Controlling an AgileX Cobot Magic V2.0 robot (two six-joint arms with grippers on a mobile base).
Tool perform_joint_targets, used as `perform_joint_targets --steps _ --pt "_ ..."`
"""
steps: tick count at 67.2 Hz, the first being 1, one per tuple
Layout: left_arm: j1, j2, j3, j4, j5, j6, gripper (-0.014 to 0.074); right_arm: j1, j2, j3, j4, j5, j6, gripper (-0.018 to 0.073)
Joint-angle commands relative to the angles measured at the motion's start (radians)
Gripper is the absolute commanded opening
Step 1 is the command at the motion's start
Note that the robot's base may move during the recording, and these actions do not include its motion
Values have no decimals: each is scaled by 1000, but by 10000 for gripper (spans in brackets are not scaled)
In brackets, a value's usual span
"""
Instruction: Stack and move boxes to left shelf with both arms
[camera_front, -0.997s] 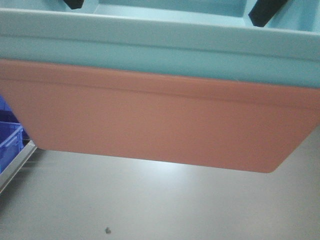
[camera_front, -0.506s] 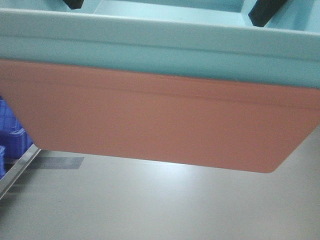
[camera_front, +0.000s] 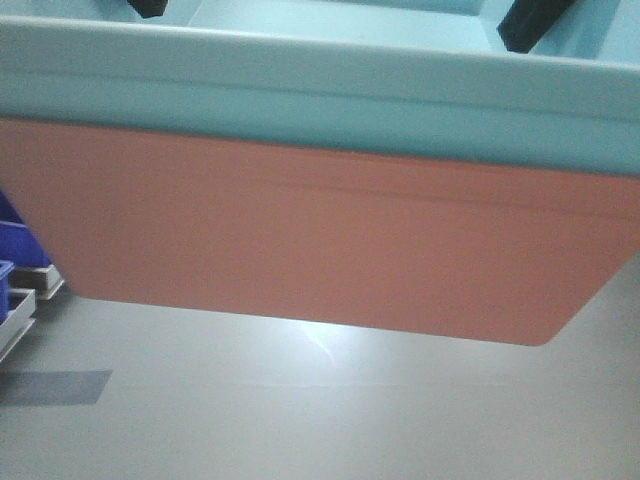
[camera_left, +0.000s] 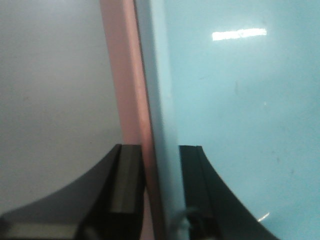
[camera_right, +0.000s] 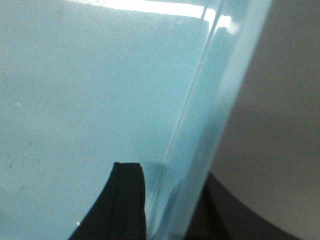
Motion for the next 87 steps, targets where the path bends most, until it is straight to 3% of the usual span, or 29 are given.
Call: perform_joint_targets --steps 1,87 --pt "-15 -52 -39 -6 -96 47 -5 -17 -33 -31 -54 -103 -36 55" --pt "-15 -52 -39 -6 -96 47 -5 -17 -33 -31 -54 -103 -36 55"
